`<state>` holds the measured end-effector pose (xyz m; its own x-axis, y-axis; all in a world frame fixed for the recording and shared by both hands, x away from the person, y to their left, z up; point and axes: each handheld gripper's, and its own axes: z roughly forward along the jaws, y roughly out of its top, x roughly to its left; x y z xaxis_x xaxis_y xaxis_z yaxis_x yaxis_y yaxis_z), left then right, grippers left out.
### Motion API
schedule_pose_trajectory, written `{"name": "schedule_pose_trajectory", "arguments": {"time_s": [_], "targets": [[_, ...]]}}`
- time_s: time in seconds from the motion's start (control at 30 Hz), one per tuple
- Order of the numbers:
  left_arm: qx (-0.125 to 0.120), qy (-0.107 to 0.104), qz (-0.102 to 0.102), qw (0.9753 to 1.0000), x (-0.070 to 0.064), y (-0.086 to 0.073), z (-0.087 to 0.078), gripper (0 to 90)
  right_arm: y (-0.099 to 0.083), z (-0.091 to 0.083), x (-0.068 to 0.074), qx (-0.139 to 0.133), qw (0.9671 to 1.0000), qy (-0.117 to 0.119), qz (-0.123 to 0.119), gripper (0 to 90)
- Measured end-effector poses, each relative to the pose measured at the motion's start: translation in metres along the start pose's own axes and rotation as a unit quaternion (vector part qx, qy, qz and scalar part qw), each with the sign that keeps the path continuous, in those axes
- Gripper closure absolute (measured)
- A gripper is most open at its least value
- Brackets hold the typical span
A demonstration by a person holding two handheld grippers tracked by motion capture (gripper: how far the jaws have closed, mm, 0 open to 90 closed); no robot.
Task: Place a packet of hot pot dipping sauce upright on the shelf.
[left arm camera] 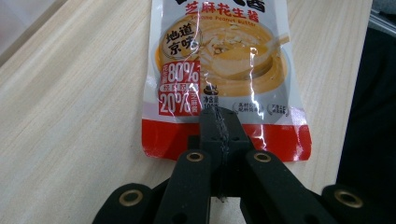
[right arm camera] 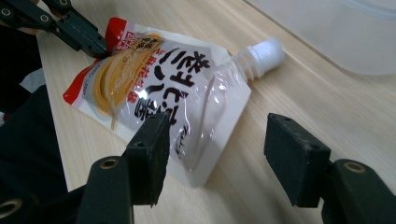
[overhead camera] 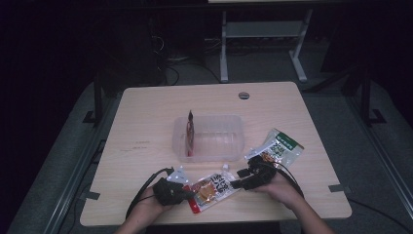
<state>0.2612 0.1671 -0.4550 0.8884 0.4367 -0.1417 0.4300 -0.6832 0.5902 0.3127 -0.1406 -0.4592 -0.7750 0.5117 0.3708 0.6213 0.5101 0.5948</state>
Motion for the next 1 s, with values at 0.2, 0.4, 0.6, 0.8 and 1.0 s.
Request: {"name": "schedule_pose_trajectory", "arguments": {"time_s": [0.2, 0.4, 0.6, 0.8, 1.0], "targets": [[-0.001, -0.001, -0.001, 1.0000, 0.000, 0.000, 0.000, 90.0, 0.007, 0.013, -0.002, 0.006, 0.9998, 0.016, 0.003, 42.9], [-0.001, -0.001, -0.002, 1.0000, 0.001, 0.000, 0.000, 90.0, 0.006, 0.014, -0.002, 0.006, 0.9993, 0.033, 0.014, 47.9], [-0.003, -0.008, -0.009, 0.9999, 0.003, -0.001, 0.000, 90.0, 0.004, 0.015, -0.009, 0.008, 0.9972, 0.068, 0.031, 57.1], [-0.002, -0.006, -0.007, 1.0000, 0.002, -0.001, -0.001, 90.0, 0.004, 0.019, -0.007, 0.018, 0.9952, 0.092, 0.030, 66.4], [-0.001, -0.008, -0.001, 1.0000, 0.003, -0.002, -0.001, 90.0, 0.006, 0.016, -0.004, 0.001, 0.9949, 0.101, 0.007, 83.8]]}}
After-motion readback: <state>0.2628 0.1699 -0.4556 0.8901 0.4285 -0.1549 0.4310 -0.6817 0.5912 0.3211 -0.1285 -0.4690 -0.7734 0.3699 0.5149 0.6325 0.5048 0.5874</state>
